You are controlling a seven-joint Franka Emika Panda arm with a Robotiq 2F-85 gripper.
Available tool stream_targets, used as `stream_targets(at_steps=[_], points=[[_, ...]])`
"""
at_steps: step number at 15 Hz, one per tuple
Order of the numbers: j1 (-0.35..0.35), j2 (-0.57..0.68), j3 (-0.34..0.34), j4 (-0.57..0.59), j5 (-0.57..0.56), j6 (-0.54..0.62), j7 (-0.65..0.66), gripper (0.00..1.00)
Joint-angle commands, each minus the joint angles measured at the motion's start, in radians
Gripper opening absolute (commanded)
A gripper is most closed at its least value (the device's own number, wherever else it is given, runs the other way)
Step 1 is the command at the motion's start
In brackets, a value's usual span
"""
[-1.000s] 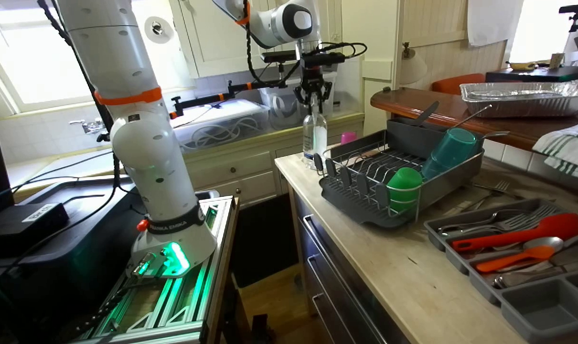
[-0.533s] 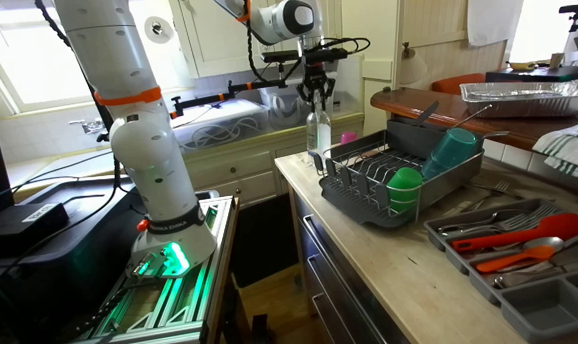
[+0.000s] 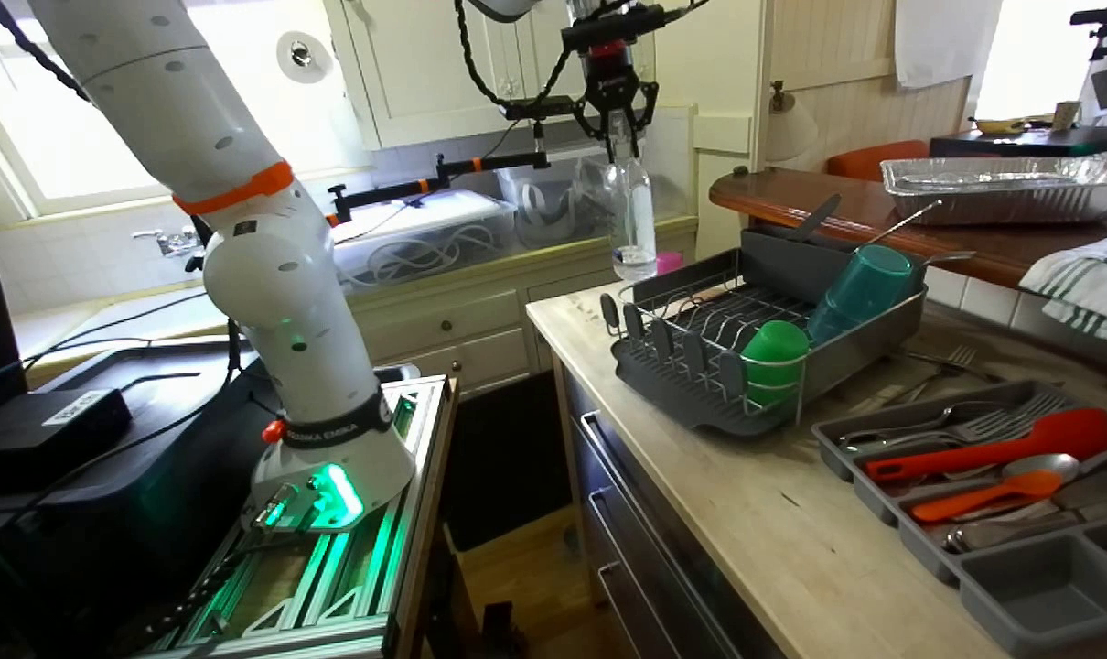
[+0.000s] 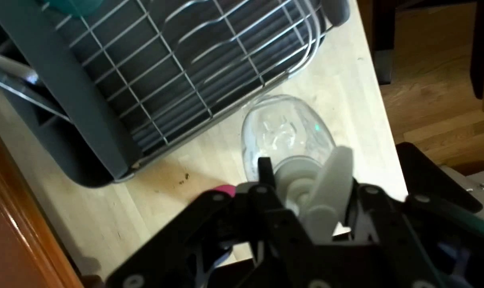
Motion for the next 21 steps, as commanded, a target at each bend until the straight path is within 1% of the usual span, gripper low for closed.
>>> stream_targets(at_steps=[1,2,5,7,8,9,10,13,14,15,17,21], points=[[-0.031,-0.077,-0.034,0.07,-0.006,-0.196,0.088,0.12],[-0.042,-0.091,-0.047,0.093,-0.004,-0.247,0.118,0.12],[-0.069,-0.117,-0.088,0.15,0.0,-0.339,0.184,0.12],[-0.091,-0.136,-0.123,0.154,0.012,-0.364,0.235,0.12],[-0.101,-0.15,-0.145,0.146,0.027,-0.362,0.253,0.12],[-0.101,-0.162,-0.17,0.125,0.054,-0.335,0.248,0.12],[-0.084,-0.136,-0.146,0.144,0.013,-0.334,0.225,0.37],[-0.098,-0.142,-0.177,0.141,0.033,-0.334,0.225,0.37],[-0.098,-0.142,-0.177,0.14,0.036,-0.334,0.228,0.12],[-0.106,-0.135,-0.179,0.142,0.043,-0.326,0.26,0.12],[-0.142,-0.126,-0.197,0.145,0.012,-0.329,0.328,0.12],[-0.216,-0.109,-0.261,0.155,-0.043,-0.334,0.421,0.12]])
